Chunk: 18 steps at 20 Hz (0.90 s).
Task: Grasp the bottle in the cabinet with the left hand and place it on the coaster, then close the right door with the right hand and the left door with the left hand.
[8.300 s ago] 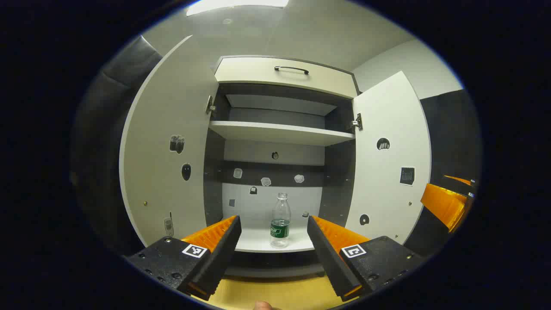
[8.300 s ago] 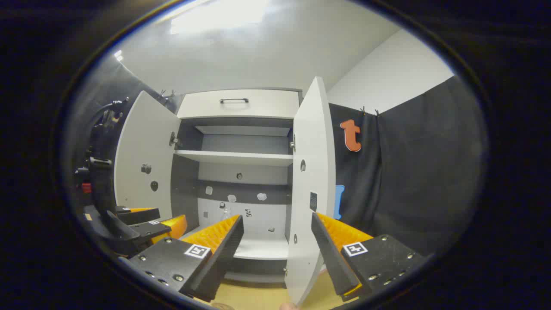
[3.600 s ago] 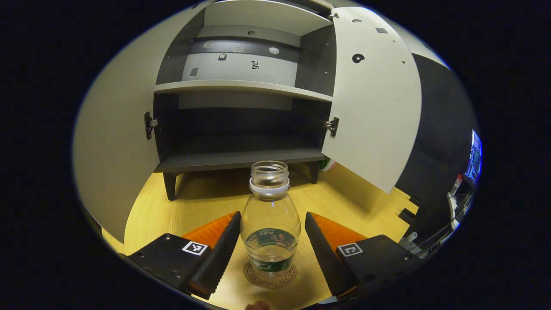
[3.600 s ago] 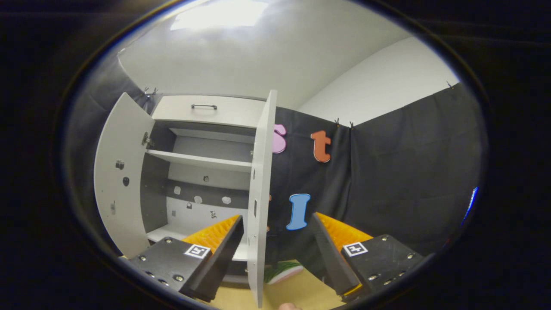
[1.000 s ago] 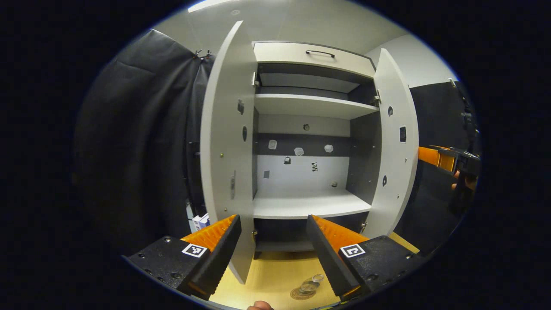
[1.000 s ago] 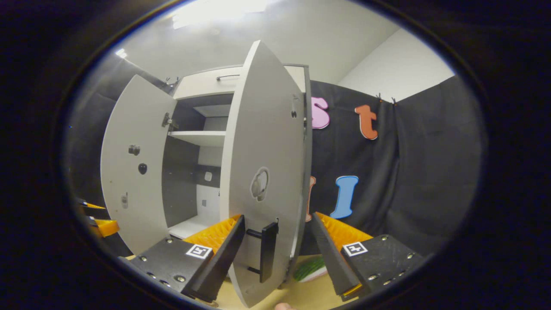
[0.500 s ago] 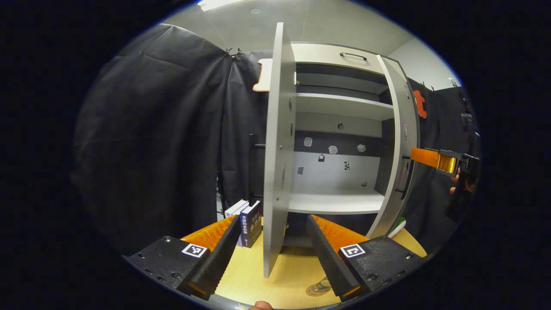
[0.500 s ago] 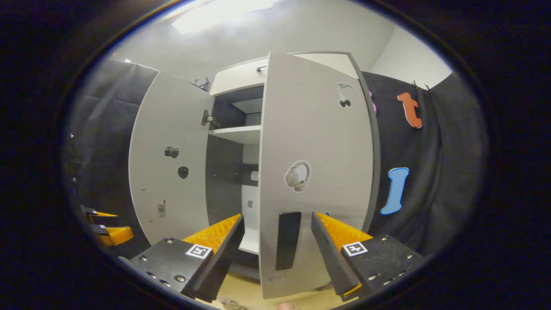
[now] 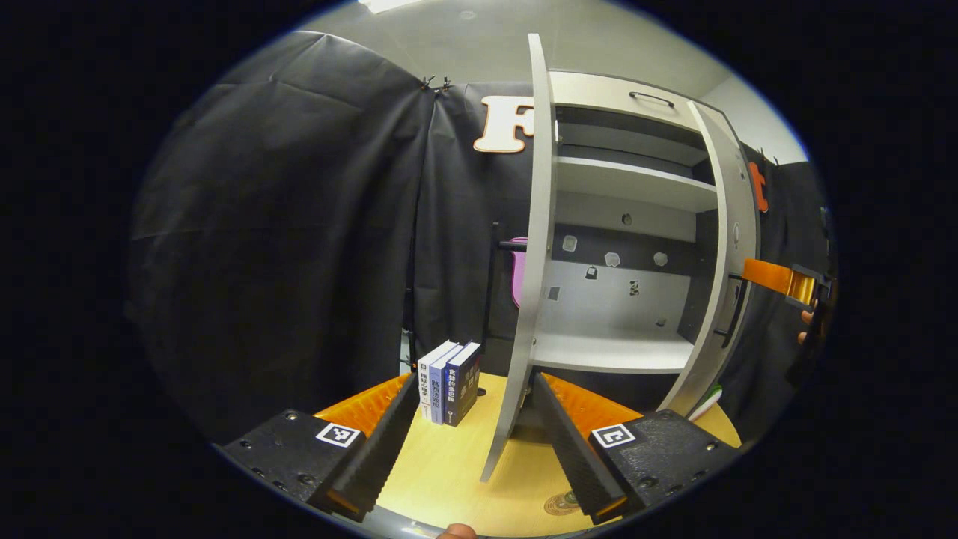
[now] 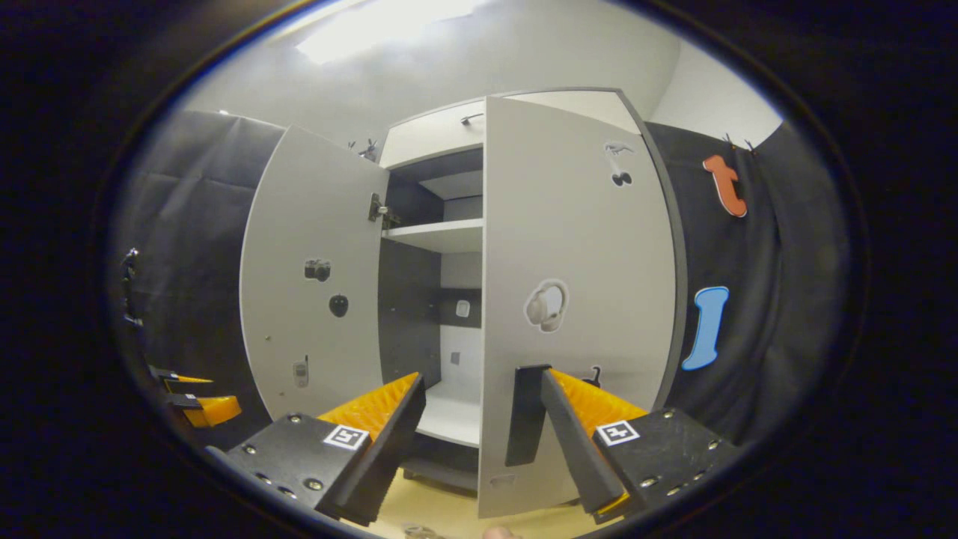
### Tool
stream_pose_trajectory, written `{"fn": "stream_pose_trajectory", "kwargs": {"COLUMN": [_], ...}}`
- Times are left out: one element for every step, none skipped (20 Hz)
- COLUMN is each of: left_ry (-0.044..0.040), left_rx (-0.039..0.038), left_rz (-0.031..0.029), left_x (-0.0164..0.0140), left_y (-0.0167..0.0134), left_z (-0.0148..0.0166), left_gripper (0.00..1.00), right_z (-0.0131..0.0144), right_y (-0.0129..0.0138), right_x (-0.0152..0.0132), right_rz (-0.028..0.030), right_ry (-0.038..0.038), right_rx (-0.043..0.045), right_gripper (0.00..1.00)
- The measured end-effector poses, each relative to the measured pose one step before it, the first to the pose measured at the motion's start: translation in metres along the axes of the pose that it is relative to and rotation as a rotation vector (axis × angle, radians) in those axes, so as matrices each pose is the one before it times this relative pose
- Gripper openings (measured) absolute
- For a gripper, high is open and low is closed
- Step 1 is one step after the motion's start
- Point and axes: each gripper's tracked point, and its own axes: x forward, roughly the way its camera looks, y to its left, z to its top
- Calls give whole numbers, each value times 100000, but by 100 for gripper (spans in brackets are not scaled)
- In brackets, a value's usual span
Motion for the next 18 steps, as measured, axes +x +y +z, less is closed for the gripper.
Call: {"fn": "stream_pose_trajectory", "kwargs": {"left_ry": [130,-49,-159,49,-28,-226,-130,-165,-565,-189,-251,-214,-101,92,241,240,6,111], "left_rx": [149,193,118,105,181,121,47,-52,-166,-21,116,252,116,-113,-279,-367,-436,-260], "left_rz": [-257,-250,-96,-227,-230,-77,-96,-122,15,185,319,594,687,653,493,412,387,321], "left_x": [113,145,166,134,53,45,186,185,86,68,106,41,139,86,39,54,92,78], "left_y": [-34,-84,-9,-104,-62,-44,-9,-13,-19,55,213,214,275,259,202,185,177,177], "left_z": [-64,-59,13,-51,-50,73,-18,114,182,111,-22,53,-23,-23,-141,-55,-20,-10], "left_gripper": [97,97,100,94,94,97,94,94,94,97,94,94,94,94,100,94,95,97], "right_z": [-88,69,44,-18,87,-91,0,34,5,-4,36,12,31,-23,29,21,73,-96], "right_y": [-199,3,-104,-77,-73,-54,-18,-68,-92,3,-34,-2,-45,-45,-112,1,-60,-110], "right_x": [-5,86,61,-100,22,29,23,7,-26,8,64,-38,-64,-57,7,-23,36,-3], "right_rz": [-328,-309,-333,-156,-66,-123,-58,-110,-122,-319,-244,-11,-95,-141,-346,-352,-248,-228], "right_ry": [18,0,-86,-90,-37,9,-88,2,56,-157,-233,-136,-73,-37,-98,-234,-253,30], "right_rx": [-32,-89,-38,93,112,84,29,-48,-184,-240,-130,100,177,62,-14,0,91,57], "right_gripper": [92,95,95,95,95,95,92,95,95,92,95,95,95,95,92,92,92,92]}}
